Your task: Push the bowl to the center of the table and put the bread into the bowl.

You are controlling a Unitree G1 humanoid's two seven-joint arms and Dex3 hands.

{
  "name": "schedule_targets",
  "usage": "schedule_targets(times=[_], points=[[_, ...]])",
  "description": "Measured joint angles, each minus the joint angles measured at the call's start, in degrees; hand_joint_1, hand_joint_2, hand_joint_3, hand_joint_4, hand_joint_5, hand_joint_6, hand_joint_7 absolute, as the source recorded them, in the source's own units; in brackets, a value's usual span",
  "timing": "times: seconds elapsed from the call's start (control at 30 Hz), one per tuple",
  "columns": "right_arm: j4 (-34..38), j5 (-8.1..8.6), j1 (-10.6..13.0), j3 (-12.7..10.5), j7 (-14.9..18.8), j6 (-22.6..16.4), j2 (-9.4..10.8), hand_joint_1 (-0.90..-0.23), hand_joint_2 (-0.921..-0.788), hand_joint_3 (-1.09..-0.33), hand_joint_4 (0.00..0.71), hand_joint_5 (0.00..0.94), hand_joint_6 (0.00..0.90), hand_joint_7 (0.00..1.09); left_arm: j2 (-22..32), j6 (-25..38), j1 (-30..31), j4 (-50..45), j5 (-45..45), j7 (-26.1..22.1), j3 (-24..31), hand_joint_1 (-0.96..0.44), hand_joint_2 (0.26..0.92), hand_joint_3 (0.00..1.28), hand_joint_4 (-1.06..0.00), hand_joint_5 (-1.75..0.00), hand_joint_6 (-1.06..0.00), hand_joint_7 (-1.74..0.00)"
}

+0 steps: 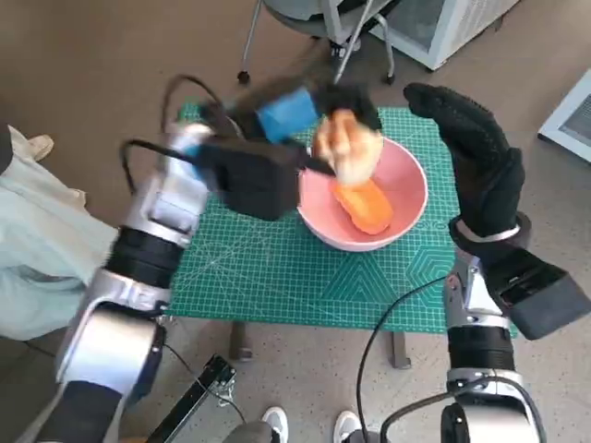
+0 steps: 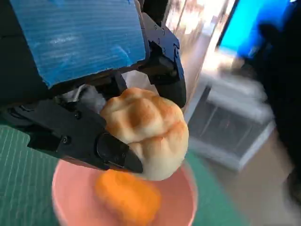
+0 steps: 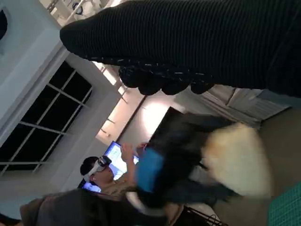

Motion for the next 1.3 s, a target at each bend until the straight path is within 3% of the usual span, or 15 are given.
schedule_targets(times=[0.13,0.3,0.43,0.63,0.77,0.83,0.97,1.13,1.3], points=[[-0.34,0.0,0.26,-0.14,0.0,-0.06,-0.05,-0.582,-0.921,-0.68,0.376,0.003,0.041,0.79,-0.36,1.37,-0.09,2.74,1.38,-3.87,-2.15,-0.14,0.802,0.08,-0.16,-0.09,-0.12,-0.52],[-0.7,0.33,0.77,-0.49,0.01,-0.08,-0.2,-0.571,-0.921,-0.673,0.375,0.002,0.045,0.78,-0.3,2.91,-0.21,4.09,1.38,-7.73,-2.48,-0.19,0.798,0.06,-0.11,-0.02,-0.11,-0.49],[-0.93,0.52,1.01,-0.91,-0.03,0.08,-0.27,-0.562,-0.921,-0.673,0.375,0.001,0.047,0.78,-0.28,2.23,-0.22,4.16,-0.55,-7.92,-0.47,-0.26,0.81,0.05,-0.1,-0.01,-0.11,-0.49],[-2.07,0.19,1.0,-2.0,-2.1,0.71,-0.3,-0.537,-0.921,-0.695,0.375,0.001,0.048,0.76,-0.58,-1.35,-0.14,4.26,-7.13,-3.05,6.52,-0.33,0.871,0.02,-0.16,-0.01,-0.2,-0.4],[-3.33,-0.98,0.99,-2.85,-5.48,1.5,-0.3,-0.524,-0.921,-0.714,0.372,0.001,0.049,0.75,-1.87,-4.11,0.26,4.17,-14.24,0.7,13.39,-0.36,0.909,0.03,-0.27,-0.02,-0.3,-0.31],[-4.23,-2.43,0.98,-3.1,-7.52,2.0,-0.27,-0.519,-0.921,-0.724,0.363,0.0,0.05,0.74,-2.79,-6.17,0.94,3.5,-17.51,2.82,16.54,-0.38,0.916,0.09,-0.31,-0.03,-0.34,-0.29],[-6.08,-4.77,0.84,-3.38,-11.46,2.99,-0.09,-0.511,-0.921,-0.735,0.356,0.0,0.05,0.74,-5.12,-9.93,4.0,-0.44,-22.83,7.46,21.25,-0.41,0.92,0.19,-0.34,-0.03,-0.35,-0.27],[-7.16,-6.22,-0.05,-3.36,-14.44,3.81,0.06,-0.517,-0.921,-0.739,0.351,0.0,0.049,0.74,-8.42,-11.56,9.63,-8.3,-26.46,11.55,23.59,-0.42,0.921,0.29,-0.36,-0.02,-0.32,-0.27],[-7.81,-6.96,-1.65,-2.54,-15.32,4.43,0.14,-0.53,-0.921,-0.737,0.341,0.0,0.05,0.74,-10.68,-10.03,15.66,-17.15,-29.98,12.03,23.9,-0.42,0.921,0.31,-0.34,-0.01,-0.29,-0.27]])
